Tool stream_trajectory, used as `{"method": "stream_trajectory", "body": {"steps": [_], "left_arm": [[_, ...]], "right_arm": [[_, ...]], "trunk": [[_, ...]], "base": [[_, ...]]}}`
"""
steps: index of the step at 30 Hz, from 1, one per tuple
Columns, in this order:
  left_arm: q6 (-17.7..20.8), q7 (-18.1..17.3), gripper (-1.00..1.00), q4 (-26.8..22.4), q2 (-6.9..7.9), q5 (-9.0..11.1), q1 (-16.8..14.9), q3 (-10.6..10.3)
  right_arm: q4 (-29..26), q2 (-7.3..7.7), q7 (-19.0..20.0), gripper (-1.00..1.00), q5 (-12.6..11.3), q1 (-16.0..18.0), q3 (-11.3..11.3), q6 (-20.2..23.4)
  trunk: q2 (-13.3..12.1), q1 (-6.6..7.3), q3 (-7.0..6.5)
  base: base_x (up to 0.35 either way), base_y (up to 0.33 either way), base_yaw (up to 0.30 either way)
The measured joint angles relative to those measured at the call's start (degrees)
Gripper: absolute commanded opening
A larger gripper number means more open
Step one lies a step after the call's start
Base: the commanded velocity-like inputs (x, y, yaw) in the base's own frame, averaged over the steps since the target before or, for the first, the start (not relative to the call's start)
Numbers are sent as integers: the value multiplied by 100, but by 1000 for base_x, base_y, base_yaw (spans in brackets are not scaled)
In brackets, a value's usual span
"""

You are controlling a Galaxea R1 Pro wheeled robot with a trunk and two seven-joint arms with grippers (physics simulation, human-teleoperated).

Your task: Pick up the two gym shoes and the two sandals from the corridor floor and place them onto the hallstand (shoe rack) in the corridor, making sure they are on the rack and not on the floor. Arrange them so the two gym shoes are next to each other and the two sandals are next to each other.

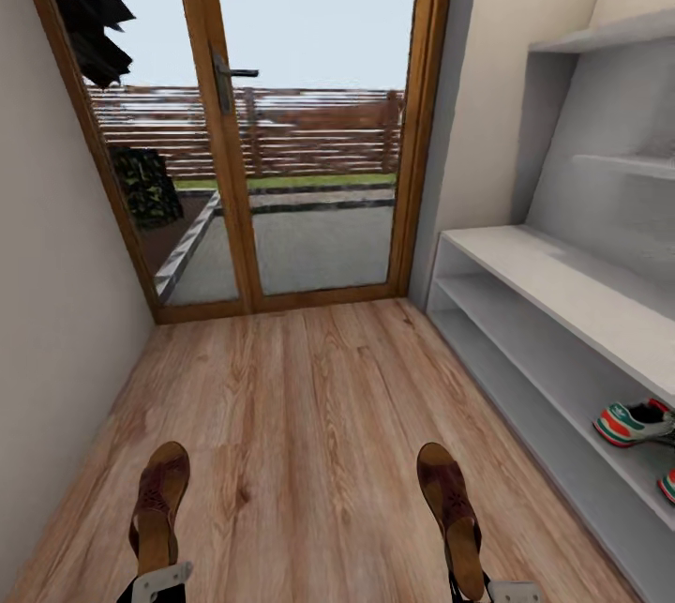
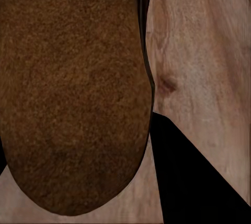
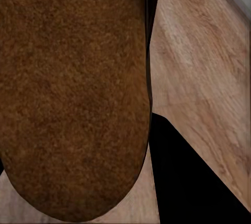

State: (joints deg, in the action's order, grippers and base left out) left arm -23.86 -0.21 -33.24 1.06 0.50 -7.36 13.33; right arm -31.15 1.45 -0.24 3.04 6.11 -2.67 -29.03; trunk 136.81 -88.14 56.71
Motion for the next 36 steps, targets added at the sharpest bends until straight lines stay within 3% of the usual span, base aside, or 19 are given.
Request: {"method": "stream_trajectory", "body": {"steps": [36], "left_arm": [[-8, 0, -100, -1, 0, 8, 0, 8]], "right_arm": [[1, -2, 0, -100, 1, 0, 1, 9]], "trunk": [[0, -1, -150]], "base": [[300, 177, -229]]}}
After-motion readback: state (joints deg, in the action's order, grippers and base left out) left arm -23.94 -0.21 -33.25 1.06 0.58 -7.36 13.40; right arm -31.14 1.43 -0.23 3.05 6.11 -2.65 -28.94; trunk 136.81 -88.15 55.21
